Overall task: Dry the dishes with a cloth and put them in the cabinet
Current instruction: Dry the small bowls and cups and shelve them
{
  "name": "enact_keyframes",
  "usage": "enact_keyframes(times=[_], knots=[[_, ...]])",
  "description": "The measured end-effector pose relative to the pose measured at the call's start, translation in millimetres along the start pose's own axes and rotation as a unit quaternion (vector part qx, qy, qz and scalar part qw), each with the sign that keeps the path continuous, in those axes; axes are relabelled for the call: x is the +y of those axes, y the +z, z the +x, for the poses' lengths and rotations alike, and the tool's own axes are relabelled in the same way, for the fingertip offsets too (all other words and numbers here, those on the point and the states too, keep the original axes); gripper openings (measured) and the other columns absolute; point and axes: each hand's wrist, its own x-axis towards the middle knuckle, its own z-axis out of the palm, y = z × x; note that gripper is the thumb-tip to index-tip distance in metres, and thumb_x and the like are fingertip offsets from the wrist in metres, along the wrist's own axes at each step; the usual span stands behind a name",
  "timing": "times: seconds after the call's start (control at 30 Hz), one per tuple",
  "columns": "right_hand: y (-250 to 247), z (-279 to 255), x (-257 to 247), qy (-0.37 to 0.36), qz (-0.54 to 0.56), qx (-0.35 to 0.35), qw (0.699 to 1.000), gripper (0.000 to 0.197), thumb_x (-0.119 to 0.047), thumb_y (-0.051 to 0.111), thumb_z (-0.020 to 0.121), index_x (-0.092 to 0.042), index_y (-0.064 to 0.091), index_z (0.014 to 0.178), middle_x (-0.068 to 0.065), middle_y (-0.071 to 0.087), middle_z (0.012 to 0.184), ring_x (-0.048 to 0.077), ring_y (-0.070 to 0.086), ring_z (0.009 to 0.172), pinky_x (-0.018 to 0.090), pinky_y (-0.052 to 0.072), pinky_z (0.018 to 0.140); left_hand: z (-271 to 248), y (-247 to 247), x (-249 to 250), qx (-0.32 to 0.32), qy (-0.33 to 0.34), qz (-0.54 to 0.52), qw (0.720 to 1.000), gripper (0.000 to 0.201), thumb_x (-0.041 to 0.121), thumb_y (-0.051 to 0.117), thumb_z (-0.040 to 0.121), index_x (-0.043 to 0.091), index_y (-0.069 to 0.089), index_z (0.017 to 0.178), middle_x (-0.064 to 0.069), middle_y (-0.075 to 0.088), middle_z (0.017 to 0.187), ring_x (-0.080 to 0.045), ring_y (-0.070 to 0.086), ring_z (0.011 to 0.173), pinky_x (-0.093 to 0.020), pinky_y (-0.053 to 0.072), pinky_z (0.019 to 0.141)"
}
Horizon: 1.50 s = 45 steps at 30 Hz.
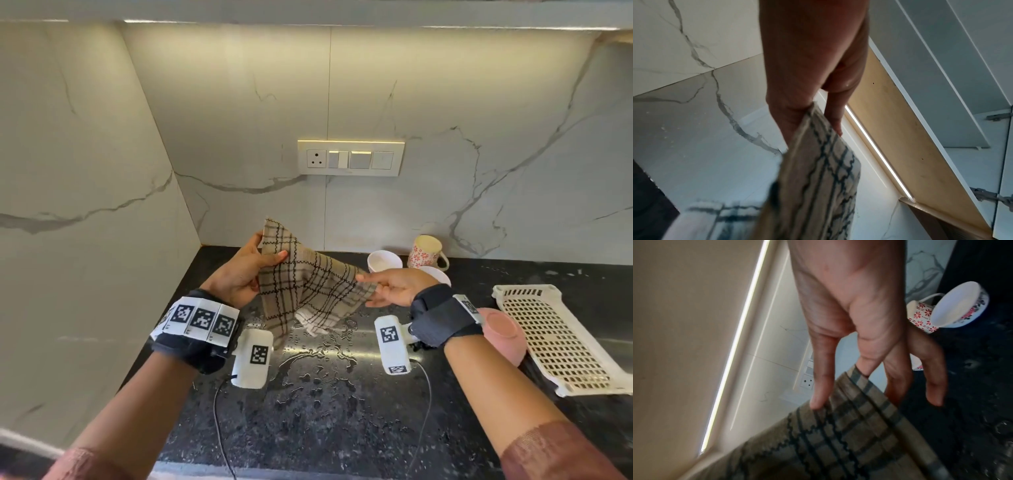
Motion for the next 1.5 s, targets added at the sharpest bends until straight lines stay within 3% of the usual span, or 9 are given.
enact_keyframes(times=[0.1,0.2,0.5,0.6,0.9,1.03,1.13,1.3,1.5], knots=[[2,13,14,0.013,-0.027,-0.033,0.999,0.055,-0.015,0.078,0.045,-0.006,0.057,0.095,0.006,0.072,0.075,0.019,0.068,0.078,0.044,0.044,0.095,-1,4,0,0.002,0.002,-0.025,1.000,0.041,-0.005,0.048,0.089,0.020,0.046,0.122,-0.012,0.064,0.094,-0.020,0.070,0.069,-0.035,0.059,0.058],[8,21,24,0.033,0.040,-0.023,0.998,0.038,-0.009,0.072,0.058,-0.001,0.059,0.093,0.012,0.071,0.080,0.022,0.071,0.073,0.035,0.059,0.067,-2,4,1,-0.012,-0.002,-0.035,0.999,0.045,-0.005,0.050,0.086,0.020,0.046,0.125,-0.012,0.065,0.093,-0.021,0.070,0.072,-0.037,0.058,0.061],[11,26,34,-0.034,0.140,-0.060,0.988,0.015,-0.023,0.054,0.090,-0.009,0.061,0.089,0.006,0.072,0.075,0.020,0.066,0.077,0.037,0.049,0.077,-6,-13,3,-0.005,-0.097,-0.008,0.995,0.036,0.001,0.055,0.078,0.004,0.053,0.114,-0.016,0.067,0.092,-0.026,0.066,0.082,-0.041,0.054,0.081],[4,14,23,-0.097,0.153,-0.077,0.980,0.033,-0.007,0.070,0.072,-0.008,0.055,0.101,0.010,0.070,0.080,0.024,0.067,0.077,0.045,0.053,0.072,-7,-20,-1,0.020,-0.148,0.082,0.985,0.013,0.001,0.050,0.087,-0.001,0.061,0.094,-0.013,0.071,0.078,-0.022,0.069,0.073,-0.030,0.057,0.074],[-2,-6,8,-0.236,-0.019,0.007,0.972,0.042,0.020,0.058,0.075,0.004,0.057,0.115,0.012,0.065,0.091,0.019,0.063,0.084,0.023,0.055,0.077,3,-17,-33,0.209,0.058,0.282,0.935,0.056,0.003,0.069,0.079,0.008,0.043,0.129,-0.016,0.065,0.101,-0.022,0.066,0.087,-0.032,0.055,0.076],[-12,-6,10,-0.269,-0.121,0.061,0.953,0.054,0.017,0.071,0.065,-0.002,0.061,0.114,0.012,0.067,0.097,0.022,0.065,0.092,0.038,0.052,0.092,-5,-9,-31,0.091,0.061,0.334,0.936,0.053,0.000,0.070,0.075,0.005,0.053,0.125,-0.005,0.067,0.094,-0.017,0.065,0.093,-0.022,0.053,0.077],[-19,-3,9,-0.301,-0.222,0.114,0.921,0.045,0.004,0.080,0.062,-0.016,0.069,0.100,0.012,0.067,0.106,0.027,0.061,0.105,0.047,0.044,0.100,-6,-9,-33,0.072,0.084,0.439,0.892,0.053,-0.003,0.074,0.069,0.004,0.059,0.119,-0.004,0.068,0.098,-0.012,0.063,0.091,-0.026,0.051,0.088],[-23,-6,4,-0.327,-0.300,0.145,0.884,0.025,-0.010,0.075,0.074,0.001,0.070,0.096,0.016,0.070,0.090,0.028,0.065,0.085,0.039,0.049,0.083,-3,-5,-32,0.121,0.179,0.558,0.801,0.020,0.015,0.073,0.077,0.007,0.071,0.095,-0.003,0.061,0.086,-0.009,0.051,0.074,-0.013,0.039,0.063],[-32,-7,1,-0.334,-0.287,0.111,0.891,0.032,-0.023,0.068,0.082,0.005,0.065,0.095,0.022,0.060,0.092,0.023,0.054,0.084,0.036,0.041,0.078,-4,-11,-24,0.066,0.138,0.345,0.926,0.011,0.004,0.062,0.084,-0.006,0.066,0.081,0.003,0.062,0.092,-0.012,0.058,0.084,-0.018,0.048,0.067]])
